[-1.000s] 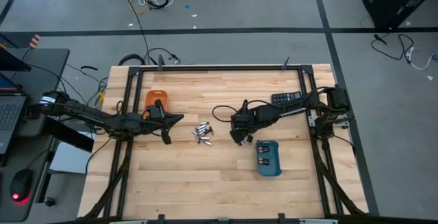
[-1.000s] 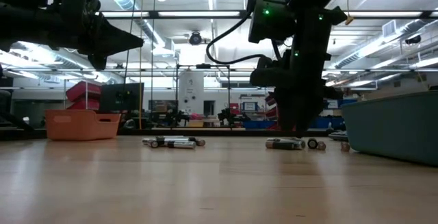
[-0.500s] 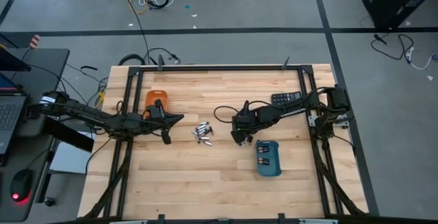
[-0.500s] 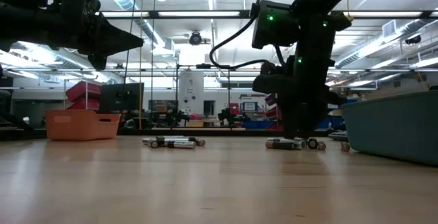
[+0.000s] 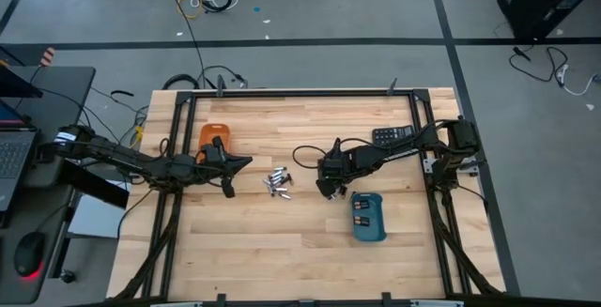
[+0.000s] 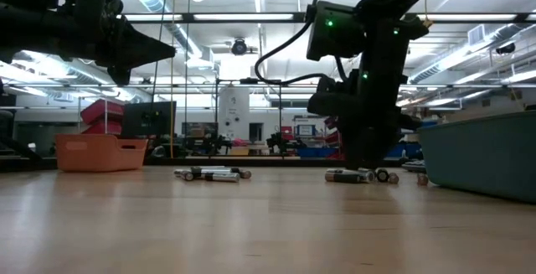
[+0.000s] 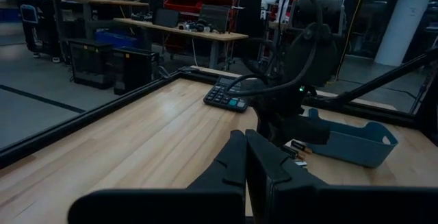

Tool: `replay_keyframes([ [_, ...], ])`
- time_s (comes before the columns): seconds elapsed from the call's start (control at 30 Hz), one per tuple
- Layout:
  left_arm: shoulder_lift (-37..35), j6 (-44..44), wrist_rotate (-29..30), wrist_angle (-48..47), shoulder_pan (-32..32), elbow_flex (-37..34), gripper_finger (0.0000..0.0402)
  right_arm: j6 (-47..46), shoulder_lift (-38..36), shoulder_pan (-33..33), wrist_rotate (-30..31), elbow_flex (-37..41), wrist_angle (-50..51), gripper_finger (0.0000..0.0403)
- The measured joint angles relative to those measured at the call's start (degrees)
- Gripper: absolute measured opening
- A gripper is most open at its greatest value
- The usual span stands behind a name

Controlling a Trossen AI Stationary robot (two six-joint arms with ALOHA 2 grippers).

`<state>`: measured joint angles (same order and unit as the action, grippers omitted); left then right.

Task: Sort batteries
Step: Put the black battery into the blue bin

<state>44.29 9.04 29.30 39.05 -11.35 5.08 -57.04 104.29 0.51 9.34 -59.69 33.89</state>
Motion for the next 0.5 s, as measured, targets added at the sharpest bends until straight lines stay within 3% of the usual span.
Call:
replay_keyframes([
  [0.33, 0.0, 0.0, 0.0, 0.2, 0.0, 0.0, 0.0000, 0.6, 1.0, 0.0, 0.0, -0.1, -0.5, 0.0143],
  [0.5, 0.0, 0.0, 0.0, 0.2, 0.0, 0.0, 0.0000, 0.7, 1.1, -0.2, 0.1, 0.0, -0.3, 0.0118],
])
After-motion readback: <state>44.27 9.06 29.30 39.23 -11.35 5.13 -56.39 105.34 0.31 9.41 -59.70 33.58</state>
